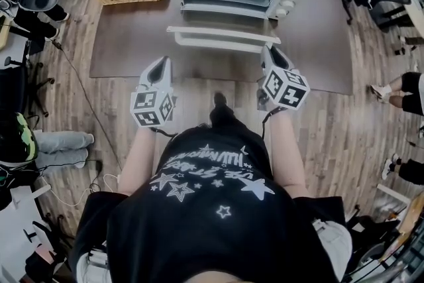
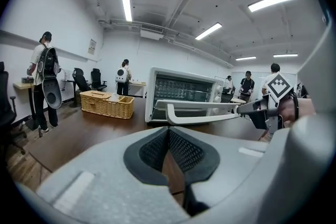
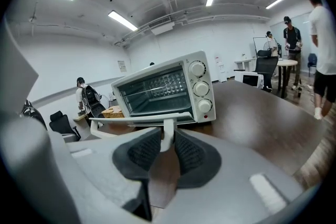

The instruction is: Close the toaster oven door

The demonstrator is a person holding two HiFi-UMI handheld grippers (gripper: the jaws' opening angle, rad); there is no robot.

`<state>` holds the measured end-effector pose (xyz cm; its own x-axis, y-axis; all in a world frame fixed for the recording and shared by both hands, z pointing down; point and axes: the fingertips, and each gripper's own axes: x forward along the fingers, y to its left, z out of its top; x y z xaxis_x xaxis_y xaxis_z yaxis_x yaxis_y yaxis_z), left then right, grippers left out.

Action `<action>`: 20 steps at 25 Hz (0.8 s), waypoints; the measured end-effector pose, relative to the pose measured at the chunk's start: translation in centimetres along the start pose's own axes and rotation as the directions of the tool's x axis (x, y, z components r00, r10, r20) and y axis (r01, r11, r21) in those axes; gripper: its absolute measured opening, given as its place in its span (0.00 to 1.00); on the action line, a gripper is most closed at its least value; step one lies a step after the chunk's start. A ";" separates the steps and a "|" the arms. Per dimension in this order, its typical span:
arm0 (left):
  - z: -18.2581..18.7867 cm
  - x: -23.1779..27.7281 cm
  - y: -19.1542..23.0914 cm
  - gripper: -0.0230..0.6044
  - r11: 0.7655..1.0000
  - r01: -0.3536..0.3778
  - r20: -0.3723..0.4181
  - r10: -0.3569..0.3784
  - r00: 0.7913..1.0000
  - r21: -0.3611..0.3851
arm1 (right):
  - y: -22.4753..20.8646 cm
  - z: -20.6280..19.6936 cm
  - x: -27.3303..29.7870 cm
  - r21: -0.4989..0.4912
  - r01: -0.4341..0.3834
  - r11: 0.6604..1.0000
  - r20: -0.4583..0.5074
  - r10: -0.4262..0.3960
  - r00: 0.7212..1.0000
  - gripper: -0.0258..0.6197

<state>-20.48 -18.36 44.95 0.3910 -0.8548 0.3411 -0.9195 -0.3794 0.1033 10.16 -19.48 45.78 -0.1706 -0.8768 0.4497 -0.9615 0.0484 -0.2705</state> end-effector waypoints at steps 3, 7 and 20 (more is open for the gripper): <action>0.4 0.2 0.0 0.05 1.000 -0.001 0.008 0.001 1.000 0.003 | 0.0 0.9 0.0 -0.005 -0.003 1.000 0.018 0.003 1.000 0.18; 0.7 0.7 0.3 0.05 1.000 -0.002 0.011 0.002 1.000 0.003 | 0.0 1.8 0.2 -0.017 0.000 1.000 0.026 0.000 1.000 0.18; 1.6 2.2 1.3 0.05 1.000 -0.005 0.020 0.005 1.000 0.001 | 0.2 5.3 1.0 -0.023 -0.008 1.000 0.080 0.010 0.997 0.18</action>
<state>-20.76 -21.32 44.30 0.3868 -0.8639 0.3227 -0.9215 -0.3751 0.1004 10.97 -22.92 41.66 -0.1626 -0.9115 0.3777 -0.9647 0.0665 -0.2548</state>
